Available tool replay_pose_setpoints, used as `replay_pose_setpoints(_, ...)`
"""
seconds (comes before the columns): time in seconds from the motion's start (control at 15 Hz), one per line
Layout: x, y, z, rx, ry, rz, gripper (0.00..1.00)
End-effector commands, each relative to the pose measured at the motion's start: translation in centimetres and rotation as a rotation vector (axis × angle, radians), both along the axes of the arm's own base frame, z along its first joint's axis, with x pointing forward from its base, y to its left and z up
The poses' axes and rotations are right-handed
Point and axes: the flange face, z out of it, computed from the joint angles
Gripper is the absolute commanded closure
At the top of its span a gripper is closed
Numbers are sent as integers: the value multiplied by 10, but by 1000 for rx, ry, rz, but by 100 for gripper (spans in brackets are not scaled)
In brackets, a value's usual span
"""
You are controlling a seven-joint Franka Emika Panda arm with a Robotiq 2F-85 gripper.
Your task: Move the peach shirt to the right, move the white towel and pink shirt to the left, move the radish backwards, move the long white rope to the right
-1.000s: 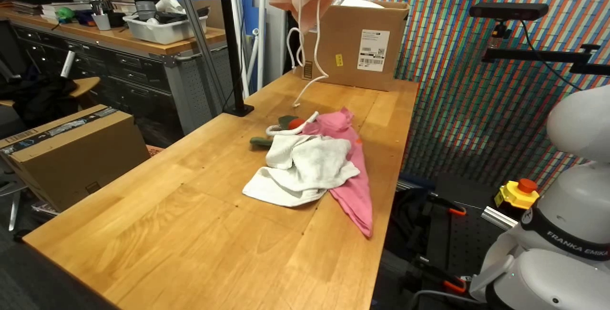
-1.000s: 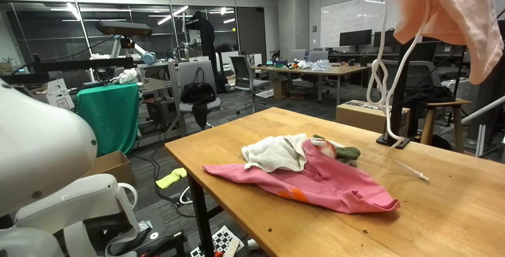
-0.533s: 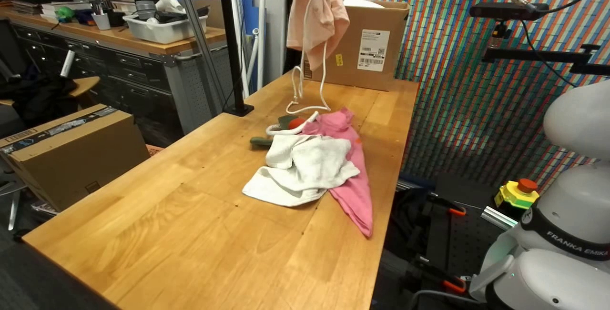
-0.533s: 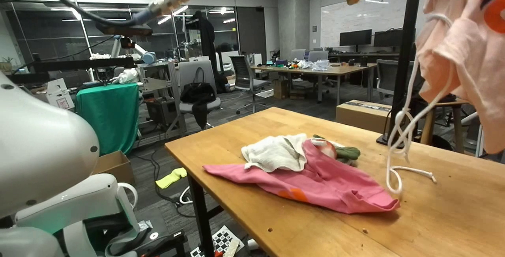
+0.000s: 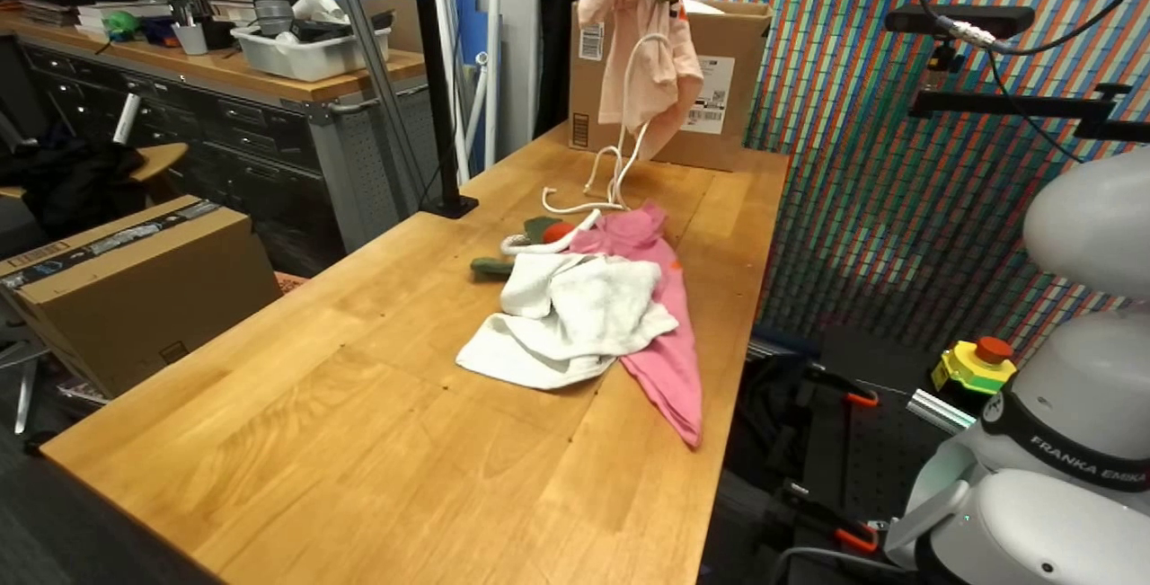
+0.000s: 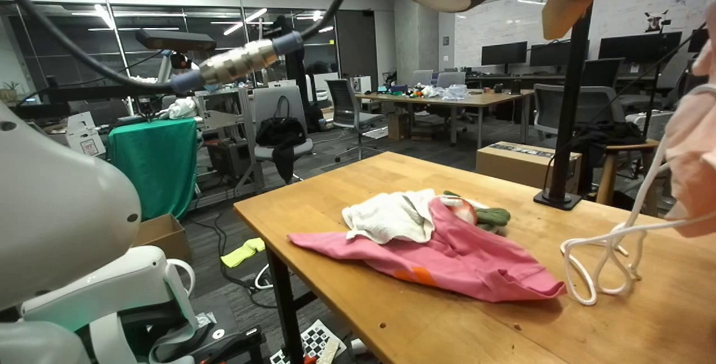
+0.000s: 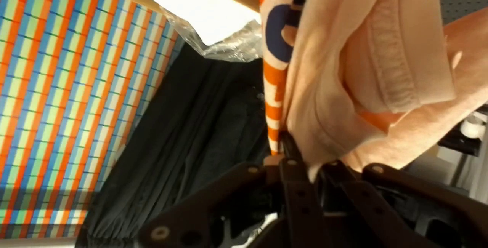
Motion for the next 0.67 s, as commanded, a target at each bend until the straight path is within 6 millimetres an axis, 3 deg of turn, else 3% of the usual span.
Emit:
replay_pose_setpoints(0.0, 6, -36, -12, 13, 104, -126, 95)
replay_pose_setpoints(0.2, 5, -63, -20, 19, 162, -241, 95)
replay_pose_setpoints(0.47, 26, -88, -38, 44, 214, -318, 94)
replay_pose_setpoints(0.6, 37, -94, -43, 57, 222, -349, 68)
